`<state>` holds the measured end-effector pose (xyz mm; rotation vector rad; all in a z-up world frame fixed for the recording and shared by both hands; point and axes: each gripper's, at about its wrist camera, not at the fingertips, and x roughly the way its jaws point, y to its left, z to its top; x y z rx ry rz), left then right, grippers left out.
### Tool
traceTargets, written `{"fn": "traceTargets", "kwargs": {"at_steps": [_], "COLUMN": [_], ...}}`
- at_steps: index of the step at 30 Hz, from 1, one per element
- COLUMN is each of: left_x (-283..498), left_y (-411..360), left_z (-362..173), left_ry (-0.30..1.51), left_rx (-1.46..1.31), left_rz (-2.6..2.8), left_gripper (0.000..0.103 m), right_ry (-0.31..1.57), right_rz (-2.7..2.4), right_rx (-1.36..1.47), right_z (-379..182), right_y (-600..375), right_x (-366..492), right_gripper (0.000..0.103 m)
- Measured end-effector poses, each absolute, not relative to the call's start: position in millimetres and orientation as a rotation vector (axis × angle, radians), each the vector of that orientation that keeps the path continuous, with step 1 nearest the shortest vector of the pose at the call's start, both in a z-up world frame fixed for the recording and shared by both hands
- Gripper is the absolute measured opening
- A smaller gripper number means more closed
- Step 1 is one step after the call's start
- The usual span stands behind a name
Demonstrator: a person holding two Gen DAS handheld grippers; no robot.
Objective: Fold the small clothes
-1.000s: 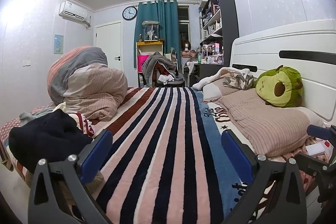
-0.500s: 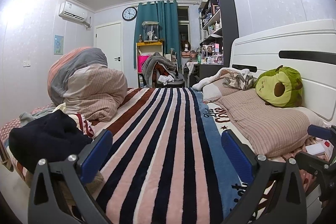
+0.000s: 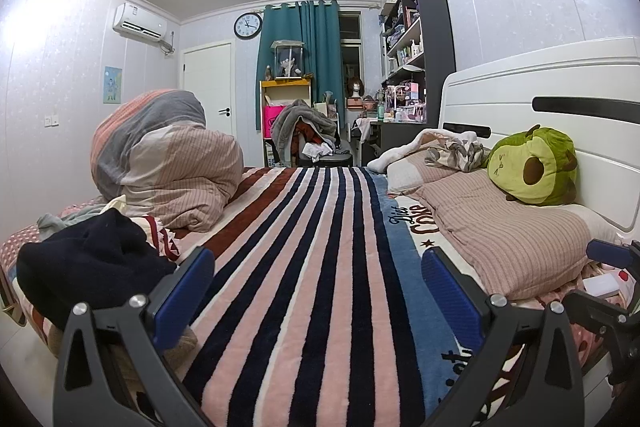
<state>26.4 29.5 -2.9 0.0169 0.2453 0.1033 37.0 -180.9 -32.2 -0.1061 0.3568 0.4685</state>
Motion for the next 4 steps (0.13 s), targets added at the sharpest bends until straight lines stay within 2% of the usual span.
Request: {"fn": "traceTargets", "kwargs": {"at_steps": [4], "left_x": [25.6], "left_y": [30.0], "left_z": [-2.5], "left_ry": [0.25], "left_rx": [0.018], "left_rz": [0.091], "left_gripper": [0.102], "right_ry": [0.357], "right_rz": [0.467], "right_rx": [-0.105], "right_z": [-32.5], "right_y": [-180.7], "right_x": [37.2], "right_gripper": [0.102]}}
